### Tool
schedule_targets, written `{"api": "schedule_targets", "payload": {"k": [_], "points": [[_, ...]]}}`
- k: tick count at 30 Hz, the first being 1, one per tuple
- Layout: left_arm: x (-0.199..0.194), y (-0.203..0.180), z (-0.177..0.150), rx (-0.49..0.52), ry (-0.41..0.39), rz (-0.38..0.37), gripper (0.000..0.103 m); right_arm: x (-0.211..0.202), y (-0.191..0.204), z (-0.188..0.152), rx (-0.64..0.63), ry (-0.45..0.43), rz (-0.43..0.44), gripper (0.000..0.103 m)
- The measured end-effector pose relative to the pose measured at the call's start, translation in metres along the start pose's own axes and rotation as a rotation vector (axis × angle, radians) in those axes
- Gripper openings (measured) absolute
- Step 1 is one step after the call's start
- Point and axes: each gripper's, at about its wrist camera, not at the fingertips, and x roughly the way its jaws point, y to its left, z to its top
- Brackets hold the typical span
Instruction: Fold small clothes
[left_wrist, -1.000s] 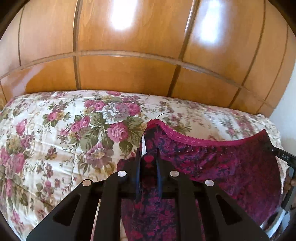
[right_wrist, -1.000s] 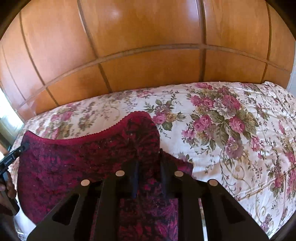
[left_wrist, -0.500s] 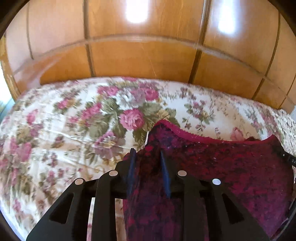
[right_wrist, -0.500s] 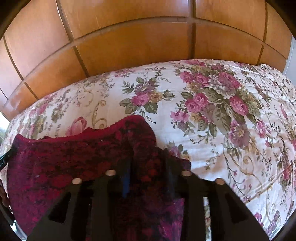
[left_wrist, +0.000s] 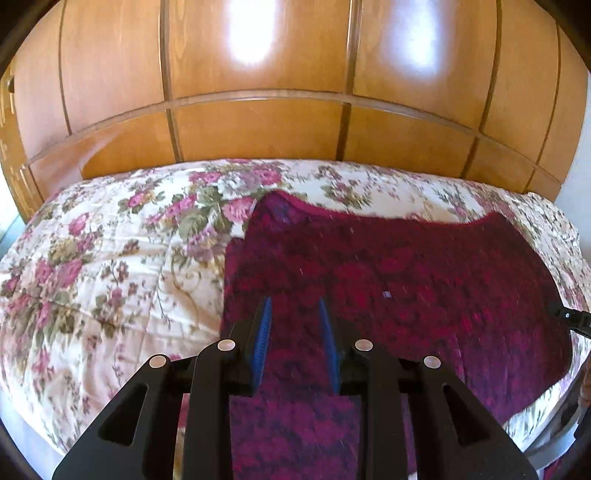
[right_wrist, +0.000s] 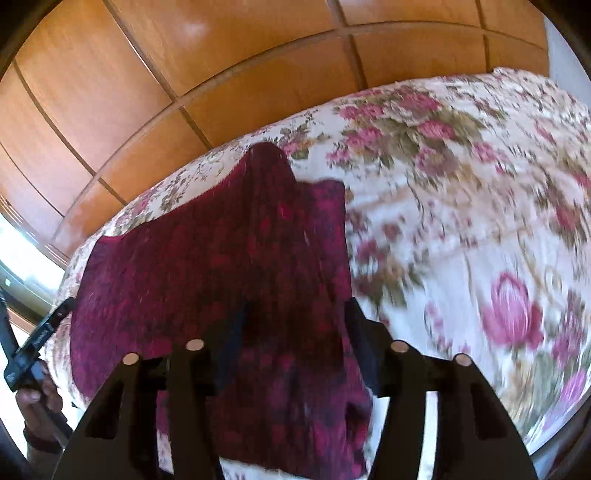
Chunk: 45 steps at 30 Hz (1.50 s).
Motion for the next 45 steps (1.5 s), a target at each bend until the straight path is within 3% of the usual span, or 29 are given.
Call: {"api": "schedule_targets", "payload": {"k": [4, 6, 11, 17, 18, 20, 21, 24, 25, 27, 33, 35, 39, 44, 45], "points": [[0.000, -0.008, -0.012, 0.004, 0.018, -0.006, 0.025, -0.003, 0.004, -0.006, -0.022, -0.010, -0.006, 0.021], [0.001, -0.013, -0.017, 0.014, 0.020, 0.001, 0.025, -0.004, 0.006, -0.006, -0.040, -0.020, -0.033, 0.015], [0.012, -0.022, -0.022, 0.020, 0.036, 0.023, 0.029, 0.008, -0.002, -0.007, -0.048, -0.034, -0.085, 0.012], [0.008, -0.026, -0.020, -0.006, 0.025, 0.014, 0.030, 0.008, -0.013, -0.008, 0.012, -0.038, -0.037, 0.013], [0.005, -0.026, -0.018, -0.012, 0.019, 0.005, 0.030, 0.003, -0.013, -0.008, 0.015, -0.045, -0.017, 0.016], [-0.002, -0.030, -0.017, -0.006, 0.000, -0.005, 0.030, -0.007, -0.016, -0.008, 0.032, -0.059, 0.007, 0.035], [-0.006, -0.033, -0.016, -0.005, -0.008, -0.016, 0.030, -0.013, -0.020, -0.009, 0.051, -0.072, 0.012, 0.054], [-0.013, -0.042, -0.013, -0.001, -0.025, -0.041, 0.030, -0.022, -0.033, -0.012, 0.082, -0.065, 0.068, 0.061], [-0.014, -0.046, -0.012, 0.000, -0.025, -0.052, 0.030, -0.023, -0.039, -0.014, 0.107, -0.052, 0.094, 0.073], [-0.015, -0.054, -0.011, 0.009, -0.025, -0.078, 0.030, -0.022, -0.048, -0.019, 0.134, -0.037, 0.134, 0.085], [-0.008, -0.082, -0.010, 0.050, 0.004, -0.132, 0.030, 0.004, -0.073, -0.030, 0.288, 0.056, 0.325, 0.096], [-0.002, -0.091, -0.011, 0.061, 0.021, -0.147, 0.030, 0.007, -0.074, -0.029, 0.296, 0.060, 0.364, 0.101], [0.011, -0.102, -0.015, 0.073, 0.055, -0.157, 0.030, 0.018, -0.063, -0.021, 0.265, 0.109, 0.444, 0.101], [0.026, -0.099, -0.018, 0.039, 0.082, -0.188, 0.030, 0.027, -0.044, -0.017, 0.189, 0.140, 0.430, 0.100], [0.027, -0.098, -0.019, 0.033, 0.083, -0.197, 0.030, 0.028, -0.042, -0.017, 0.183, 0.136, 0.410, 0.096]]}}
